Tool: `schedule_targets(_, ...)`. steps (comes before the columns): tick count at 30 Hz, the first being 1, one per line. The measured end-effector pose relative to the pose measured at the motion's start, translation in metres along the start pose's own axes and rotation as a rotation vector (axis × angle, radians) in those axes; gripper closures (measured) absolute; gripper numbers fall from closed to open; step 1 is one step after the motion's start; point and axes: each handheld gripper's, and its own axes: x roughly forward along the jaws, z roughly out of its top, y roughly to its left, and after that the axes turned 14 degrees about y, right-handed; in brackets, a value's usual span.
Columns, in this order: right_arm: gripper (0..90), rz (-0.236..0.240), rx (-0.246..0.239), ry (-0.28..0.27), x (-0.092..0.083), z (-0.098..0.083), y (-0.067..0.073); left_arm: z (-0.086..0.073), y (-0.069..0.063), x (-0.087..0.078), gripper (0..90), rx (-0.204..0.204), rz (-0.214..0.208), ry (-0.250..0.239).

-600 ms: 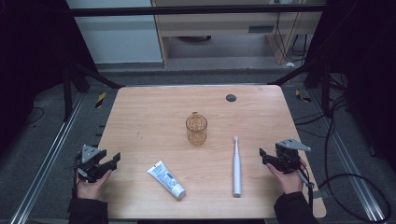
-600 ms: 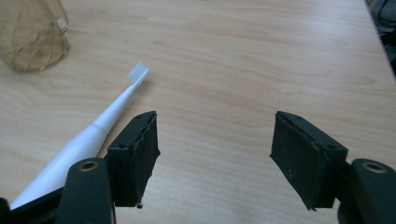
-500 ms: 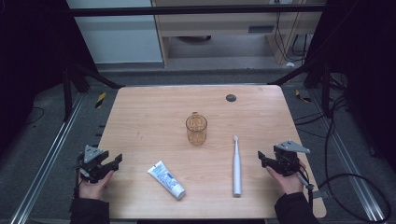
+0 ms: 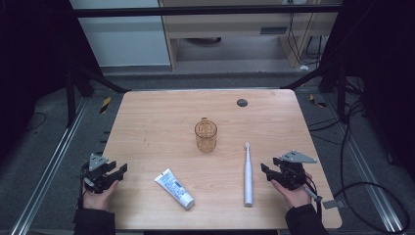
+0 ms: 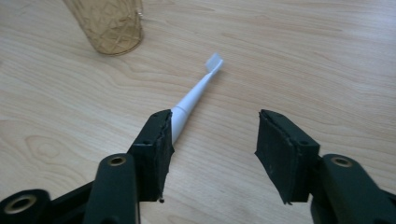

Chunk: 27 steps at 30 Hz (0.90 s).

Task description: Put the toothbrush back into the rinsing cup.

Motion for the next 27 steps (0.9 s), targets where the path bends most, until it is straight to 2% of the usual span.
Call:
schedule_targets(7,55.4,0.028,-0.032,0.003,-0.004,0.000,0.012,0.001,-0.005,0.000,54.6,0.011,0.000,0.012)
schedule_targets(14,66.2,0.068,-0.059,0.041,-0.002,0.000,0.024,0.001,-0.007,0.000,60.3,0.022,-0.005,0.018)
schedule_targets(19,75.2,0.105,-0.067,0.067,0.001,-0.001,0.032,0.001,-0.009,0.000,62.9,0.035,0.007,0.028)
schedule_targets(27,87.1,0.133,-0.095,0.098,0.010,-0.002,0.043,0.002,-0.011,0.000,68.2,0.036,0.039,0.032)
